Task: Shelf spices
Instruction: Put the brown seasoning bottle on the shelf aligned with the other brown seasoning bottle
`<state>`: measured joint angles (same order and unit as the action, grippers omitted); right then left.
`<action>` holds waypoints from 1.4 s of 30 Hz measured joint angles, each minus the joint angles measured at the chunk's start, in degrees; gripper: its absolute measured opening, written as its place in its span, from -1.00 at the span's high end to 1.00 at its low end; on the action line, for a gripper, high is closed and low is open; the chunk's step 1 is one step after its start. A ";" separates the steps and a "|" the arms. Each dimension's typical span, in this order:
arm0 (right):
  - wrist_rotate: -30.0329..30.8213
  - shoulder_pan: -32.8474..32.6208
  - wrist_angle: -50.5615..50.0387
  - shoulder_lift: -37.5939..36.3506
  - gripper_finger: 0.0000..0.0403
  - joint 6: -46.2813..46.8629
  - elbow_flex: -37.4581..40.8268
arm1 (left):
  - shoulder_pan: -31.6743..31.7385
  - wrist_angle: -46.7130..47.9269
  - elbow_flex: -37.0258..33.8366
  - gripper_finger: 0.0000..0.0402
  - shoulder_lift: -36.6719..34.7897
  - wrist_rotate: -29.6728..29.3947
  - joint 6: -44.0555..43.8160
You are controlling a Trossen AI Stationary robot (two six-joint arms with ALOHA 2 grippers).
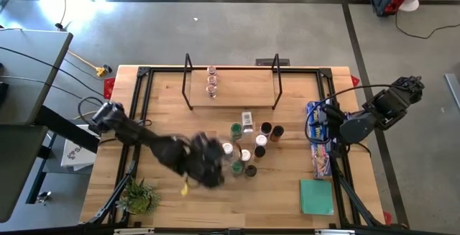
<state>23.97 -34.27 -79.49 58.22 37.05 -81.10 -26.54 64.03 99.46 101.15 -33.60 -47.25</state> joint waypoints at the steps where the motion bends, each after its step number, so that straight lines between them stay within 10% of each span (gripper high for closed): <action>1: 0.79 0.00 0.06 0.00 -0.08 -0.01 0.00 | 1.78 2.66 -0.03 0.16 -0.94 -1.87 -0.79; 12: 5.12 0.01 1.76 0.00 -0.08 0.46 0.00 | 25.77 -5.84 -11.75 0.16 -1.56 0.25 12.81; 21: 8.63 0.01 1.78 0.00 -0.08 3.39 0.00 | 37.90 -17.74 -21.63 0.16 -1.69 4.95 4.60; 42: 10.09 0.16 1.76 0.00 -0.08 3.04 0.00 | 41.93 -25.23 -29.73 0.11 -0.81 6.06 -2.12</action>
<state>34.06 -34.11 -77.73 58.22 40.10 -81.10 15.40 38.79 69.73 100.33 -27.54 -49.38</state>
